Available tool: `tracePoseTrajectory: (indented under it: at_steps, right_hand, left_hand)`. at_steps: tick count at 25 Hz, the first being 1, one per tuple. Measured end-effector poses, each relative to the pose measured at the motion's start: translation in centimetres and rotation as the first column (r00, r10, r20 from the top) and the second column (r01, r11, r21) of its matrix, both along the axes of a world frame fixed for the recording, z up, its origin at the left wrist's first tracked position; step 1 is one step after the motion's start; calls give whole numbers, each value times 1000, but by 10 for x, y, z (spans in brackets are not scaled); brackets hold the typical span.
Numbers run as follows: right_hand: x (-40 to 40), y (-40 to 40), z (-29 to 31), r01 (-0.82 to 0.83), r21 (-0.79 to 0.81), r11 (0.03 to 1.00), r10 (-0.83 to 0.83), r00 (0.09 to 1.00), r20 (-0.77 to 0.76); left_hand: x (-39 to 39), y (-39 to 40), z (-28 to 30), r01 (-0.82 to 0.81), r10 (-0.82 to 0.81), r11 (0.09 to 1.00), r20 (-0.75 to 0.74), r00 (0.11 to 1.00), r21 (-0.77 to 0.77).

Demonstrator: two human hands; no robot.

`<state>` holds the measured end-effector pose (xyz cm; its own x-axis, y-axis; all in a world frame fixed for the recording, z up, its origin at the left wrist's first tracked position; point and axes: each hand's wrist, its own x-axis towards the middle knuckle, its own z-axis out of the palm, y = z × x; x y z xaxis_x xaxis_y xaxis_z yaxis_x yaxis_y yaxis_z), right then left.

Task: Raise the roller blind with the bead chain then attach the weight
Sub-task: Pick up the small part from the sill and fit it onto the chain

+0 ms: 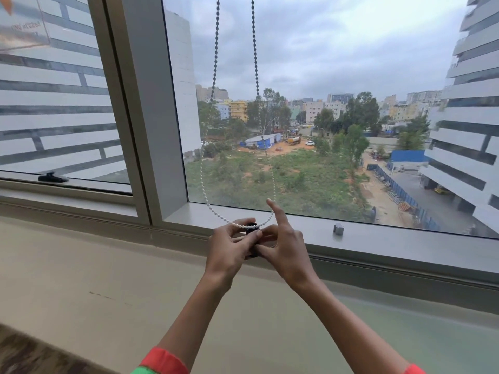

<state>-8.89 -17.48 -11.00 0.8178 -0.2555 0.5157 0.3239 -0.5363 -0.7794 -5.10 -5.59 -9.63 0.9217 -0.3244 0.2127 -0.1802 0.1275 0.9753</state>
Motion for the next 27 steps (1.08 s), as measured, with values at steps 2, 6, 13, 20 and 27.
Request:
tracePoseTrajectory:
  at_steps: [2, 6, 13, 20, 27]
  right_hand:
    - [0, -14, 2, -18, 27, 999, 18, 1000, -18]
    - [2, -67, 3, 346, 11, 938, -346, 938, 12]
    - [32, -150, -22, 572, -486, 661, -732, 634, -250]
    - [34, -154, -31, 557, -435, 708, -666, 731, -148]
    - [30, -165, -24, 468, -396, 790, -583, 772, -251]
  left_hand:
    - [10, 2, 0, -22, 23, 1000, 34, 999, -12]
    - [22, 5, -5, -26, 27, 1000, 56, 998, -11]
    - [21, 4, -9, 62, -62, 997, 19, 998, -36]
    - [21, 10, -9, 90, -87, 995, 46, 995, -53]
    - [12, 11, -12, 180, -180, 984, 34, 983, -6]
